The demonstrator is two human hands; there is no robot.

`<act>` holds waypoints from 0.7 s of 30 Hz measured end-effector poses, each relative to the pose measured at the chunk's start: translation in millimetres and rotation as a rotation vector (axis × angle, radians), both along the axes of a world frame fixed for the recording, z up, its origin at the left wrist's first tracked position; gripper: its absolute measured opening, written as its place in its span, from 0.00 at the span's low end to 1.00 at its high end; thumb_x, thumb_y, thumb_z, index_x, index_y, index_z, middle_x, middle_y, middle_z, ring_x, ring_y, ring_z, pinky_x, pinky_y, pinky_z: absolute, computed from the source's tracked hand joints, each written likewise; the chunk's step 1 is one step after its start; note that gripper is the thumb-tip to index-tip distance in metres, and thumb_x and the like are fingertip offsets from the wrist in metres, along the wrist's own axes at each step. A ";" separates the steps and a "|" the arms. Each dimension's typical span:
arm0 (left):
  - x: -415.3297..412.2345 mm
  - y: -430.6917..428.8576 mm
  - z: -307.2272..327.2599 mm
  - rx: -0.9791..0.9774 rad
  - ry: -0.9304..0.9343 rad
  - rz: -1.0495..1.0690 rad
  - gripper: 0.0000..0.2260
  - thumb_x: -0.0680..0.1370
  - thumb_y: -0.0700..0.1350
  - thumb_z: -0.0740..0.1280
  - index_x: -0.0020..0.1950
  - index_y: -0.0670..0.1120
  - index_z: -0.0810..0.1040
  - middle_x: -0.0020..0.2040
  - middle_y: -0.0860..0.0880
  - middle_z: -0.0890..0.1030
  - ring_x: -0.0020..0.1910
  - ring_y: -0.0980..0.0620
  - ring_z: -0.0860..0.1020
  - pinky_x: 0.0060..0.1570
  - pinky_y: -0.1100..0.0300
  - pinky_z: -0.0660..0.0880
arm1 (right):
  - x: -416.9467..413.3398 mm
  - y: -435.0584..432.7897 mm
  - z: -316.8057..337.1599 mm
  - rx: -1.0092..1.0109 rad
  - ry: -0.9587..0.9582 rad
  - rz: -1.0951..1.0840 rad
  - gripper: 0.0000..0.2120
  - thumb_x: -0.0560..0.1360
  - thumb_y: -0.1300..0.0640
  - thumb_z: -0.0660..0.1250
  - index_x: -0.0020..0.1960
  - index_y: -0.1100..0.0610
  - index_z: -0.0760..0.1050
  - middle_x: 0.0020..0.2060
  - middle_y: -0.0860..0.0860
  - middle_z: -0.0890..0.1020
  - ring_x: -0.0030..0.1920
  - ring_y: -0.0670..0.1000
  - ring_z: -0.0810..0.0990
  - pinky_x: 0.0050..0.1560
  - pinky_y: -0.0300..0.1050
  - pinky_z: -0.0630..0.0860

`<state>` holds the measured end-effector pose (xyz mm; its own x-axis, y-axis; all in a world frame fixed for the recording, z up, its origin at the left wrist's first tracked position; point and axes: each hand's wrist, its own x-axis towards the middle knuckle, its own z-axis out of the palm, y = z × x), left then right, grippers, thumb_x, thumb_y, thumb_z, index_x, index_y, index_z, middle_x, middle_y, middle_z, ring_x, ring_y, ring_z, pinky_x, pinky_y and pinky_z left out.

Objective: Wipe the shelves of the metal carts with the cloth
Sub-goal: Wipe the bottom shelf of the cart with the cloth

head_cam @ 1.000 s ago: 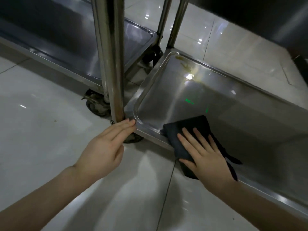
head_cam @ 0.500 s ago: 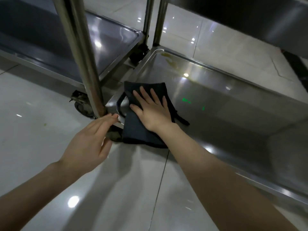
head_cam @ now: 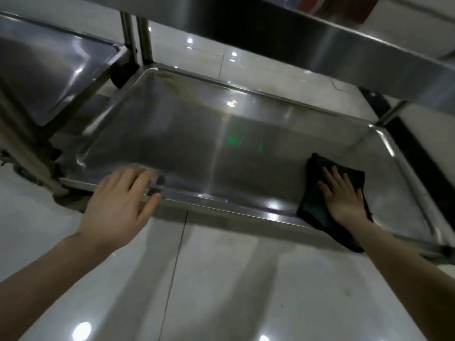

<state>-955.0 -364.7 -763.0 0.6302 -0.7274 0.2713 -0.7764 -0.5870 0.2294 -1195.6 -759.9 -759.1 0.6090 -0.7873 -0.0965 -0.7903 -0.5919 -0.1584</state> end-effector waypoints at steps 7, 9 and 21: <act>-54.2 -89.0 17.8 0.093 0.086 -0.237 0.25 0.77 0.57 0.53 0.64 0.43 0.76 0.55 0.42 0.79 0.53 0.39 0.77 0.51 0.47 0.76 | -68.3 55.6 9.7 0.024 -0.033 0.119 0.22 0.83 0.46 0.53 0.77 0.44 0.60 0.78 0.43 0.57 0.79 0.50 0.50 0.76 0.57 0.48; -67.3 -105.8 23.9 0.157 0.077 -0.330 0.25 0.77 0.57 0.52 0.65 0.44 0.76 0.55 0.44 0.79 0.53 0.41 0.77 0.51 0.49 0.76 | -74.5 79.5 11.2 0.050 -0.048 0.157 0.21 0.83 0.46 0.54 0.76 0.44 0.62 0.77 0.42 0.59 0.78 0.48 0.51 0.76 0.54 0.45; -165.4 -104.3 208.9 0.422 0.210 -0.507 0.19 0.75 0.53 0.58 0.57 0.45 0.81 0.47 0.47 0.82 0.41 0.46 0.82 0.36 0.57 0.78 | -119.0 134.1 199.9 0.507 -0.066 -0.020 0.19 0.82 0.44 0.56 0.69 0.51 0.70 0.60 0.55 0.79 0.59 0.58 0.77 0.58 0.51 0.73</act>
<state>-1120.4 -469.1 -554.2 0.1927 -0.9626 -0.1904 -0.9426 -0.2355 0.2367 -1314.6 -625.8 -559.3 0.6118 -0.6631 -0.4313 -0.7794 -0.4126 -0.4714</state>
